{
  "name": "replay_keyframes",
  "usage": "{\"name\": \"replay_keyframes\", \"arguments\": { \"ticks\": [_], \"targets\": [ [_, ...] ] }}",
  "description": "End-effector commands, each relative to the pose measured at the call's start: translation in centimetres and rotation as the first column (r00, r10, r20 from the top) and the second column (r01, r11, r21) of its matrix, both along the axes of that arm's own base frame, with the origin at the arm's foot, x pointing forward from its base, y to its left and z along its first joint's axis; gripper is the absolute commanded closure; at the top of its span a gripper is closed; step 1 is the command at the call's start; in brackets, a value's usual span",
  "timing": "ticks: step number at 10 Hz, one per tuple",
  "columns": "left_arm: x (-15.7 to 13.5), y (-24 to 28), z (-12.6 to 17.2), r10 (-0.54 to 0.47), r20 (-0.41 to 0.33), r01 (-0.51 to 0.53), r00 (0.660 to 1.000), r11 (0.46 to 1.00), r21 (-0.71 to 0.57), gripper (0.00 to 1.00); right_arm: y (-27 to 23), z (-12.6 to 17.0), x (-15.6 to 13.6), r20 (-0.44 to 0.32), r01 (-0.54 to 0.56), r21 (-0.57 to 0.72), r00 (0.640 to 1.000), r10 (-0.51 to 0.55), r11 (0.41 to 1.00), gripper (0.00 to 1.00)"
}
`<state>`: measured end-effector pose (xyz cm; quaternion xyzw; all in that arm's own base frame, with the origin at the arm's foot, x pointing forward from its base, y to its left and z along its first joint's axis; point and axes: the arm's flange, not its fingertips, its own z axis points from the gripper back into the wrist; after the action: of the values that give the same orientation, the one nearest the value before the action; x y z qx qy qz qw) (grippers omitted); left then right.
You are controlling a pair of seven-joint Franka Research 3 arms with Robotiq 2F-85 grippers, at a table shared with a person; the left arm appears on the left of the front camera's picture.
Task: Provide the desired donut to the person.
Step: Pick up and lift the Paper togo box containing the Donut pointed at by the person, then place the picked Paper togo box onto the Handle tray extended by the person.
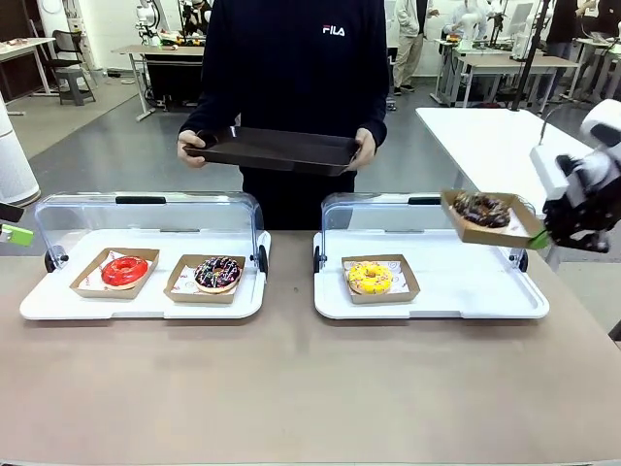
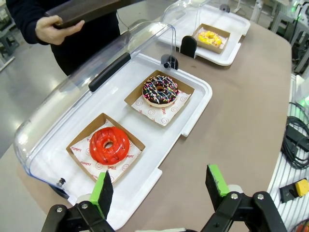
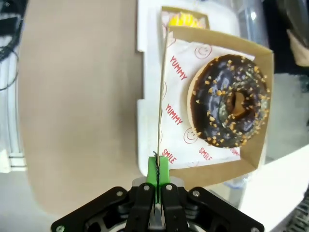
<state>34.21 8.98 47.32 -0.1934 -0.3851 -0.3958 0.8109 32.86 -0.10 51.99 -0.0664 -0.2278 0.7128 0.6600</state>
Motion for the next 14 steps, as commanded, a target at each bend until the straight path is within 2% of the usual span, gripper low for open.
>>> {"name": "replay_keyframes", "arguments": {
  "ticks": [1, 2, 3, 4, 14],
  "targets": [
    [0.1, 0.2, -0.1, -0.01, 0.015, 0.01, 1.0, 1.0, -0.013, 0.0, 1.6, -0.7, -5.5, -0.038, -0.072, -0.015, 0.997, 0.071, 0.997, 1.0],
    [0.1, 0.2, -0.1, -0.01, 0.015, 0.01, 1.0, 1.0, -0.013, 0.0, 2.1, 0.0, -5.2, -0.039, -0.061, -0.028, 0.997, 0.06, 0.998, 1.0],
    [0.1, 0.2, -0.1, -0.01, 0.015, 0.01, 1.0, 1.0, -0.013, 0.0, 3.0, 0.3, -3.8, -0.1, -0.074, 0.02, 0.992, 0.076, 0.997, 1.0],
    [0.1, 0.2, -0.1, -0.01, 0.015, 0.01, 1.0, 1.0, -0.013, 0.0, 1.1, 2.3, -3.8, -0.02, -0.063, -0.016, 0.998, 0.063, 0.998, 1.0],
    [0.1, 0.2, -0.1, -0.01, 0.015, 0.01, 1.0, 1.0, -0.013, 0.0, 1.1, 2.3, -3.8, -0.02, -0.063, -0.016, 0.998, 0.063, 0.998, 1.0]
  ]
}}
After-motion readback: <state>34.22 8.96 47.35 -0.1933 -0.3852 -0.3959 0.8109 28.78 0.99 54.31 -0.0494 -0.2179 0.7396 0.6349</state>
